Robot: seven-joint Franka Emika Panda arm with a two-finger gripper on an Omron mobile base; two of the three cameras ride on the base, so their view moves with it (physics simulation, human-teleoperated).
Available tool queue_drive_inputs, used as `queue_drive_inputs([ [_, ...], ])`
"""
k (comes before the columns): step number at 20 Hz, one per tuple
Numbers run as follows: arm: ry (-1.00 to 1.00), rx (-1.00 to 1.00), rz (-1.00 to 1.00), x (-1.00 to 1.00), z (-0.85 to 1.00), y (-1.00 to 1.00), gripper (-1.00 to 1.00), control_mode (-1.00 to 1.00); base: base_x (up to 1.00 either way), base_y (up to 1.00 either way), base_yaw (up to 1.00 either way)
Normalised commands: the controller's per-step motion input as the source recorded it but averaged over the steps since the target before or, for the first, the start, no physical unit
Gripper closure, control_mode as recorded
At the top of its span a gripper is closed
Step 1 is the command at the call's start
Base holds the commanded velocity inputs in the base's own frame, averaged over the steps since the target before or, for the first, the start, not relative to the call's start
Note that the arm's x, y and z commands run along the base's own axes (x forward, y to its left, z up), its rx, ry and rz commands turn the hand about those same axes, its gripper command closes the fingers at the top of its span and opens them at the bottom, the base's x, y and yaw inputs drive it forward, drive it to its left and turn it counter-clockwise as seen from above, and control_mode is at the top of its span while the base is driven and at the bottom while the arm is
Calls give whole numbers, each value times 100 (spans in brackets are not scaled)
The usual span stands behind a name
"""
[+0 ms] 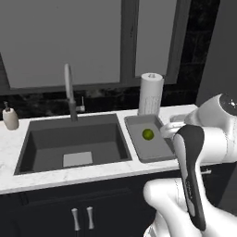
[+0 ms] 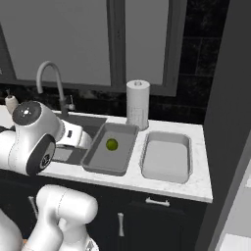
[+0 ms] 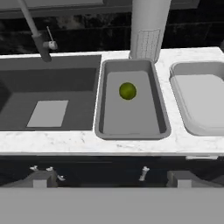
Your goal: Place one lime and one fish in each tupperware on the nearby counter, to pack two identical lunches.
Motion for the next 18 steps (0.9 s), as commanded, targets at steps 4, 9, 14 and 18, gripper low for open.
queue_drive_inputs([
  [4, 0, 0, 0, 0, 0, 0, -100, 100, -100, -53, -17],
  [9, 0, 0, 0, 0, 0, 0, -100, 100, -99, -100, -22],
  [14, 0, 0, 0, 0, 0, 0, -100, 100, -61, -100, -15],
  [18, 0, 0, 0, 0, 0, 0, -100, 100, -16, -92, -10],
])
